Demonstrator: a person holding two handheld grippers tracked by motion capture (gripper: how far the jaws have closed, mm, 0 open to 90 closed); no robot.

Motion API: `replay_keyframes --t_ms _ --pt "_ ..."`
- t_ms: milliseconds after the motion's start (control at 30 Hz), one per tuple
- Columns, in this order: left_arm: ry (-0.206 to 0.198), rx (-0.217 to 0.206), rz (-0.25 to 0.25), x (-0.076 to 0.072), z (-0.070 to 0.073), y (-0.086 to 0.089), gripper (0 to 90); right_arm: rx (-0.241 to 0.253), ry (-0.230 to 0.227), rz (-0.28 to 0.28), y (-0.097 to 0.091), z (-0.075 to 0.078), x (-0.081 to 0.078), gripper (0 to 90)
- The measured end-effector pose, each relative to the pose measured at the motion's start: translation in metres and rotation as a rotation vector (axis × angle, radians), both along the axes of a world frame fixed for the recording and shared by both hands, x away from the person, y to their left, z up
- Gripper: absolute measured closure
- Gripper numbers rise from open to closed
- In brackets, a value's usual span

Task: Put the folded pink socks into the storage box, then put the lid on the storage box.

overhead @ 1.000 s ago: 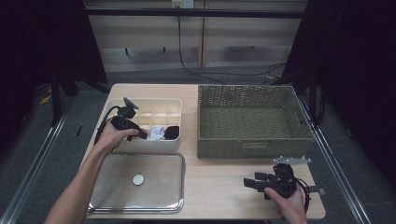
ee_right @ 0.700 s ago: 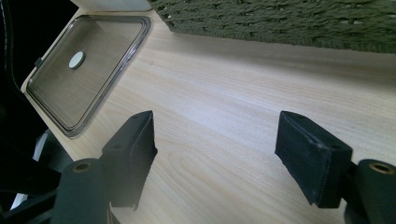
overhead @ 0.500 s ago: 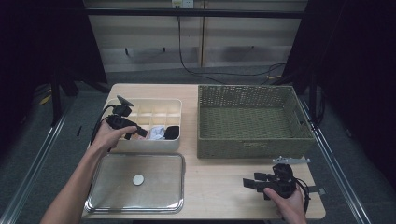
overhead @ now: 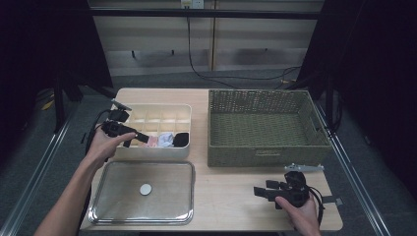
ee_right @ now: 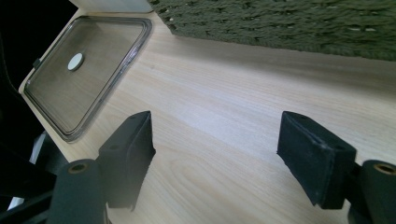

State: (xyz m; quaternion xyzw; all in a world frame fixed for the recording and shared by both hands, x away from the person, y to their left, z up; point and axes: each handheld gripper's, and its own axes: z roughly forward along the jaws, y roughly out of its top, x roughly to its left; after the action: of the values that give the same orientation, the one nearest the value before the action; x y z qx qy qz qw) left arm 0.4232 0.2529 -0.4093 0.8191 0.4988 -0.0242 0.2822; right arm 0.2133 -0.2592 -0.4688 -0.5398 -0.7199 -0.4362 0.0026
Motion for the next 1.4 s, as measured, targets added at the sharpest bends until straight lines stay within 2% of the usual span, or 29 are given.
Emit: replay_keyframes --t_ms 33,67,133,200,267,367,500,567,600,633,733,833,900,1033,1167,1233,1300,1400 --pt "0.005 -0.011 -0.015 -0.002 0.001 0.002 19.7 -0.001 -0.002 0.002 0.001 0.000 0.000 26.9" --pt "-0.001 -0.028 -0.005 -0.004 0.002 0.003 18.0 -0.001 0.001 0.004 0.003 0.000 0.001 26.9" --pt "-0.022 -0.014 0.009 -0.008 0.006 0.006 23.1 -0.005 -0.001 0.015 0.005 0.000 0.002 26.9" --pt "-0.023 -0.025 -0.003 -0.011 0.009 0.009 22.5 -0.004 0.001 0.019 0.008 0.001 0.002 26.8" --pt "-0.041 -0.014 0.007 -0.015 0.012 0.010 24.7 -0.002 -0.002 0.019 0.009 0.001 0.003 26.8" --pt "-0.051 -0.041 0.031 -0.022 0.015 0.013 25.9 -0.008 -0.004 0.024 0.011 0.002 0.004 26.8" --pt "-0.079 -0.064 0.013 -0.030 0.016 0.020 26.8 -0.016 0.003 0.033 0.017 0.001 0.006 26.8" --pt "-0.071 -0.098 0.033 -0.032 0.015 0.023 26.8 -0.022 0.006 0.042 0.021 0.000 0.007 26.9" --pt "-0.080 -0.105 0.045 -0.034 0.015 0.024 26.8 -0.024 0.010 0.045 0.023 0.000 0.008 26.8" --pt "-0.080 -0.089 0.031 -0.035 0.016 0.025 26.8 -0.026 0.010 0.049 0.024 0.000 0.008 26.9" --pt "-0.078 -0.078 0.032 -0.039 0.017 0.026 27.1 -0.030 0.009 0.058 0.029 0.001 0.011 26.9" --pt "-0.067 -0.088 0.024 -0.045 0.016 0.026 27.5 -0.027 0.005 0.061 0.034 0.003 0.015 27.4" --pt "-0.066 -0.066 0.012 -0.049 0.016 0.024 28.0 -0.030 0.004 0.066 0.038 0.003 0.018 27.7" --pt "-0.065 -0.102 0.028 -0.058 0.012 0.023 27.8 -0.046 0.014 0.095 0.048 0.003 0.022 28.9" --pt "-0.065 -0.120 0.022 -0.067 0.007 0.020 27.8 -0.047 0.013 0.104 0.057 0.005 0.026 29.0" --pt "-0.065 -0.118 0.000 -0.070 0.007 0.020 27.8 -0.046 0.004 0.111 0.061 0.006 0.029 29.0" --pt "-0.074 -0.138 0.004 -0.073 0.009 0.023 27.8 -0.049 0.000 0.118 0.067 0.008 0.031 29.0" --pt "-0.081 -0.158 0.038 -0.079 0.009 0.031 28.0 -0.035 0.000 0.132 0.075 0.008 0.034 29.0"
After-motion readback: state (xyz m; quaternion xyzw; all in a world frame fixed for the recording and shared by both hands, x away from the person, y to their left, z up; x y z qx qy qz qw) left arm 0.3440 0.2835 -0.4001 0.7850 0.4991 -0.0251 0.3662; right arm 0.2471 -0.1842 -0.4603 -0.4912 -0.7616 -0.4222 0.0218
